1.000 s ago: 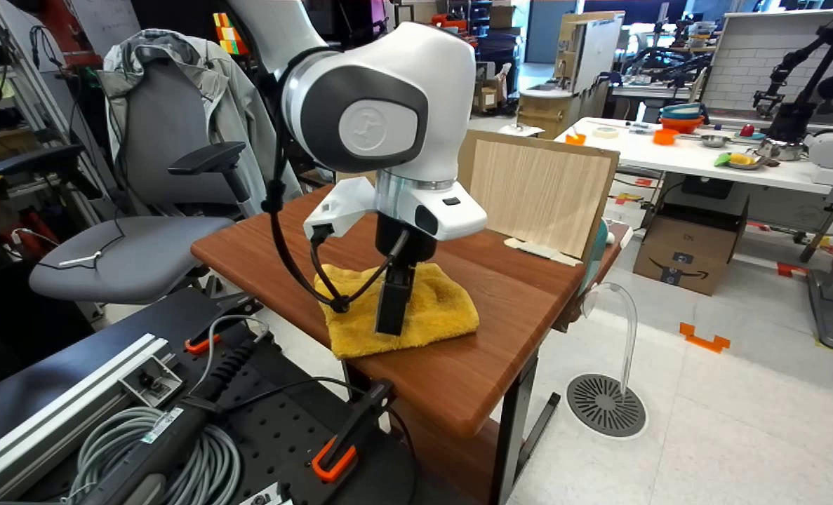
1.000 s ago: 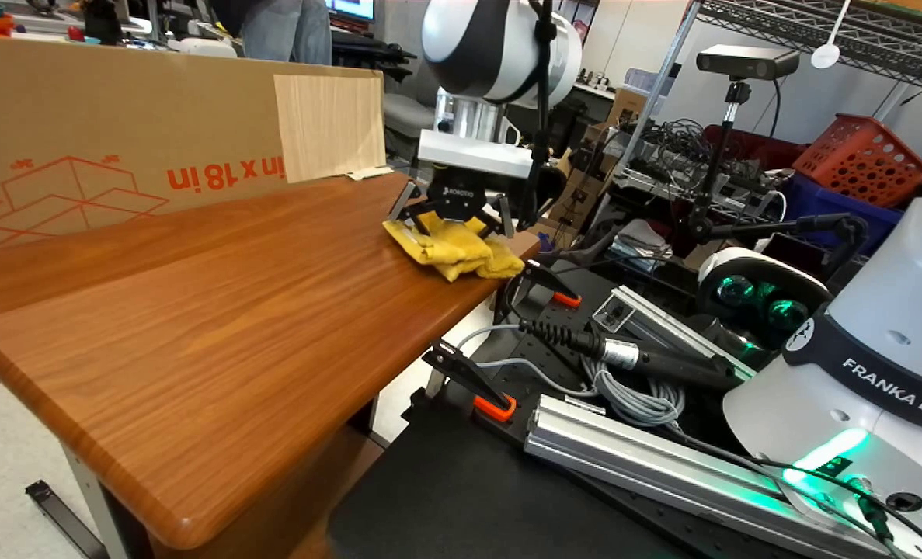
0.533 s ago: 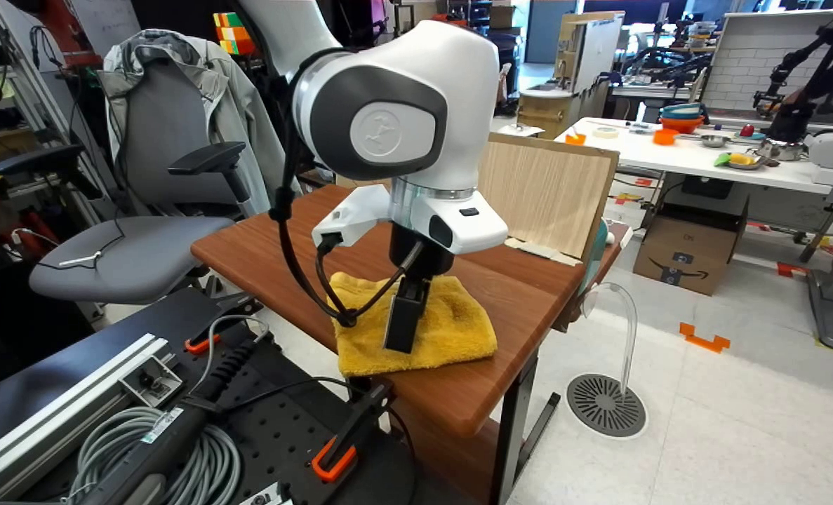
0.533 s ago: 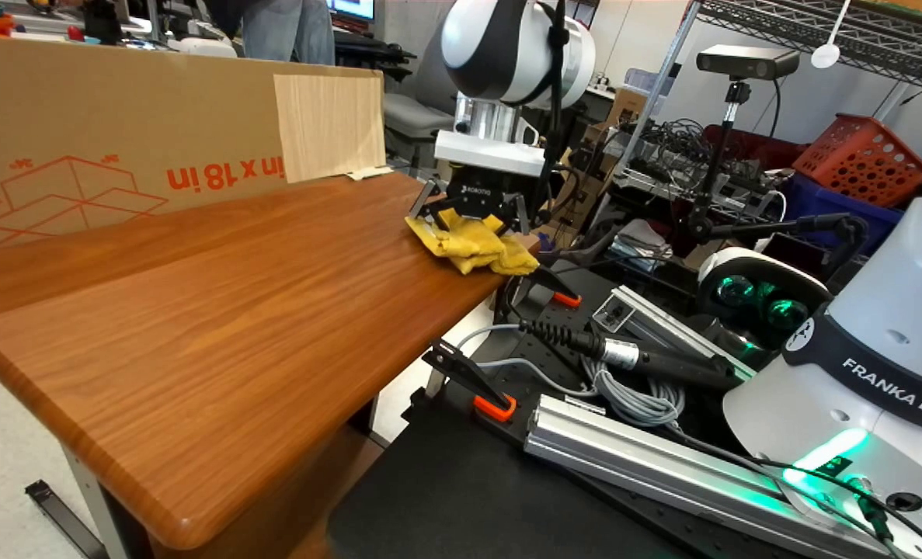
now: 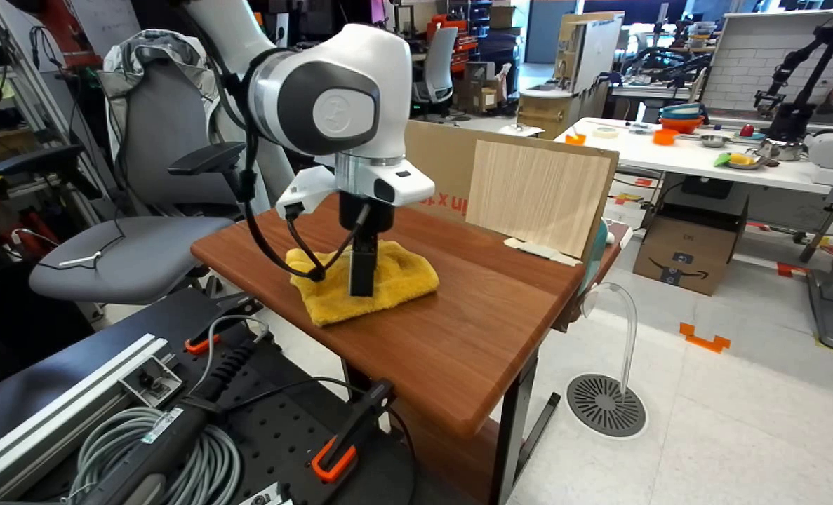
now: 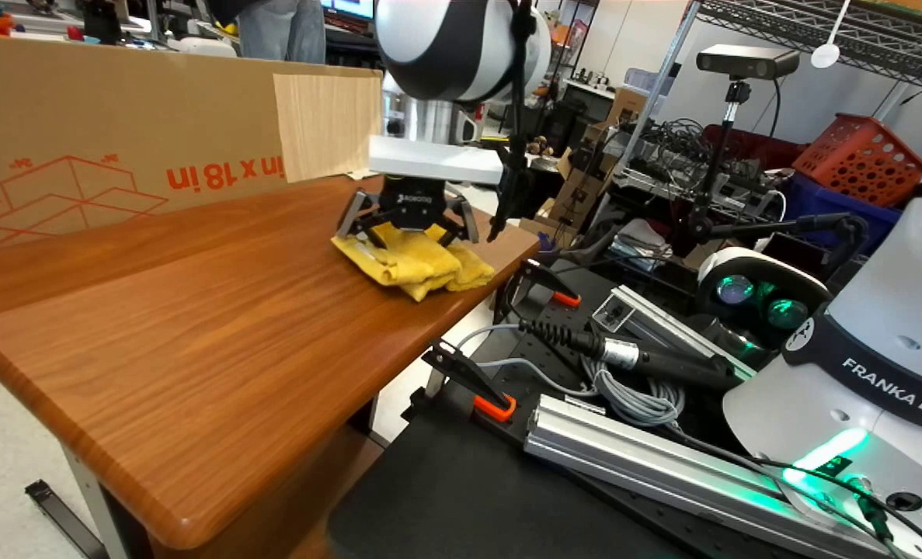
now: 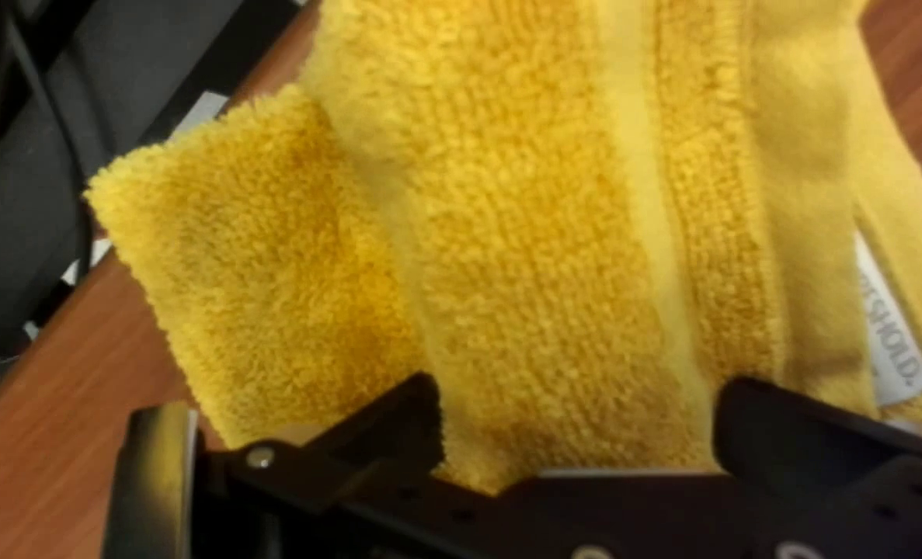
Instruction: Use the towel to wipe the desk
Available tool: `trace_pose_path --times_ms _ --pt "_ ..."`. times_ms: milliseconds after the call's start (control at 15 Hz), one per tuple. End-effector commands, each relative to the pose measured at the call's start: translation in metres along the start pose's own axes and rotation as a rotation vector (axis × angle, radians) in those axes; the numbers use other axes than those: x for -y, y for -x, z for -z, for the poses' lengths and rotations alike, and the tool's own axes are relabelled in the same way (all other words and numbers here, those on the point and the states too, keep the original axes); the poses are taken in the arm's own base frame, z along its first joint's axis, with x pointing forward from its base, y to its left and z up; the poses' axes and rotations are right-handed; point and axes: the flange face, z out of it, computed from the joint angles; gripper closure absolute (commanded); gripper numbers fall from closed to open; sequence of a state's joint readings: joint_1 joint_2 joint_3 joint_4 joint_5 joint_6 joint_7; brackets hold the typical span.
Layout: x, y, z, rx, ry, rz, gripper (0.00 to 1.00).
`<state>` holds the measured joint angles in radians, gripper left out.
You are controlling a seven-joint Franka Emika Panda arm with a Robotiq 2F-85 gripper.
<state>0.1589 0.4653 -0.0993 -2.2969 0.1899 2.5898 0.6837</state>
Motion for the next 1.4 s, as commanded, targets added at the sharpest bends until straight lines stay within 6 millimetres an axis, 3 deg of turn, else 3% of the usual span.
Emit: trace_pose_path --times_ms 0,200,467,733,867,1000,1333 --pt "0.074 0.049 -0.029 -0.012 0.046 0.112 0.0" --pt "0.124 0.103 -0.037 -0.057 0.082 0.228 0.0" --pt "0.172 0.177 -0.055 -0.097 0.128 0.363 0.0" --pt "0.188 0.202 -0.057 -0.169 0.142 0.458 0.0" --pt "0.196 0.188 -0.055 -0.229 0.142 0.45 0.0" --pt "0.201 0.163 -0.047 -0.273 0.141 0.396 0.0" --pt "0.22 0.077 -0.026 -0.359 0.092 0.148 0.0"
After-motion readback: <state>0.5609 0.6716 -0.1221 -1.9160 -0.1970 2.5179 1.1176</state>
